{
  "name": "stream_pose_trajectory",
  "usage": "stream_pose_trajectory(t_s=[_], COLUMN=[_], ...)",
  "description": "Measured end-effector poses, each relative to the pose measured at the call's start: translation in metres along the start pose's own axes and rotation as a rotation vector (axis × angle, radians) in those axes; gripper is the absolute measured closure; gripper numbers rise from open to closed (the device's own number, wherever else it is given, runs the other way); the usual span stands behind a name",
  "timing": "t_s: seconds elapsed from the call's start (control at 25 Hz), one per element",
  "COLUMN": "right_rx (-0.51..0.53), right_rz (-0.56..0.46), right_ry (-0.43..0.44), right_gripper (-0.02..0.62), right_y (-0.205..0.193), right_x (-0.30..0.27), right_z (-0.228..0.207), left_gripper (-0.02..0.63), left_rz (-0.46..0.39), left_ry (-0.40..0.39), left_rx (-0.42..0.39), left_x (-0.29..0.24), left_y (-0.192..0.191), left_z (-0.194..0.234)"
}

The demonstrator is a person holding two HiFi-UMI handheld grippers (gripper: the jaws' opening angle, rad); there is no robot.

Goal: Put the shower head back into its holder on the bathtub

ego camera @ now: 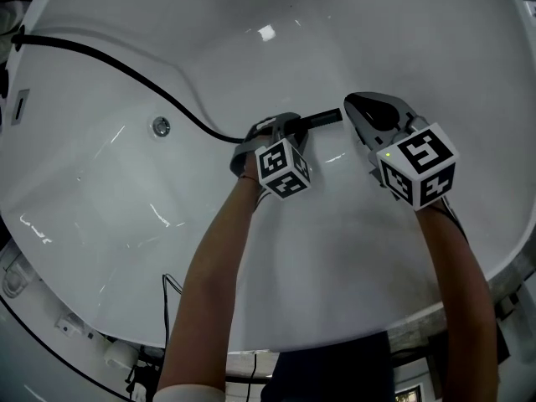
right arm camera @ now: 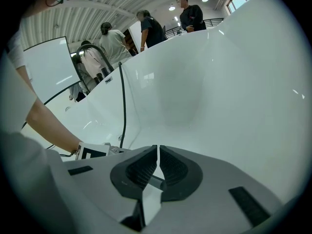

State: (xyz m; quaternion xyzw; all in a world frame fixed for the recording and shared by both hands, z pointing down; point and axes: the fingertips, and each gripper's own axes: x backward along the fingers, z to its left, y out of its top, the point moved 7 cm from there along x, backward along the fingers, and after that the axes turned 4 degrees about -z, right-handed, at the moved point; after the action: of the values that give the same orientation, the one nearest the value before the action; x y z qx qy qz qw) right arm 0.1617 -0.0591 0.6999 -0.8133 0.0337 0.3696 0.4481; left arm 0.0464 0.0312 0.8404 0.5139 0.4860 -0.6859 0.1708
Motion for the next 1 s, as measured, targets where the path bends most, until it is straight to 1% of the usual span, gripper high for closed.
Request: stream_pose_trajectory(t_s=[0.24, 0.4, 0.56, 0.72, 1.0], right_rx=[0.051, 0.071, 0.092, 0.105, 0.12], right_rz=[-0.046, -0.076, -0.102, -0.121, -0.151], right_ry=[0.012, 0.014, 0.017, 0.011, 0.033], right_gripper=[0.588, 0.588, 0.588, 0.588, 0.588], right_y=[0.057, 0.091, 0.122, 0.145, 0.175], right_x=[0.017, 0.025, 0.036, 0.052, 0.062], right_z=[0.018, 0.034, 0.05, 0.061, 0.093], left_gripper=[0.477, 0.479, 0.479, 0.48, 0.48], left_rz=[-0.128, -0.186, -0.248, -0.333, -0.53], left_ry=[0.098, 0.172, 0.261, 0.34, 0.484], left_rx=[0.113, 0.184, 0.235, 0.302, 0.411], left_x=[0.065, 0.106, 0.15, 0.196, 0.281], left_y=[0.024, 0.03, 0.035, 0.046, 0.063], left_z=[0.014, 0.024, 0.036, 0.042, 0.055])
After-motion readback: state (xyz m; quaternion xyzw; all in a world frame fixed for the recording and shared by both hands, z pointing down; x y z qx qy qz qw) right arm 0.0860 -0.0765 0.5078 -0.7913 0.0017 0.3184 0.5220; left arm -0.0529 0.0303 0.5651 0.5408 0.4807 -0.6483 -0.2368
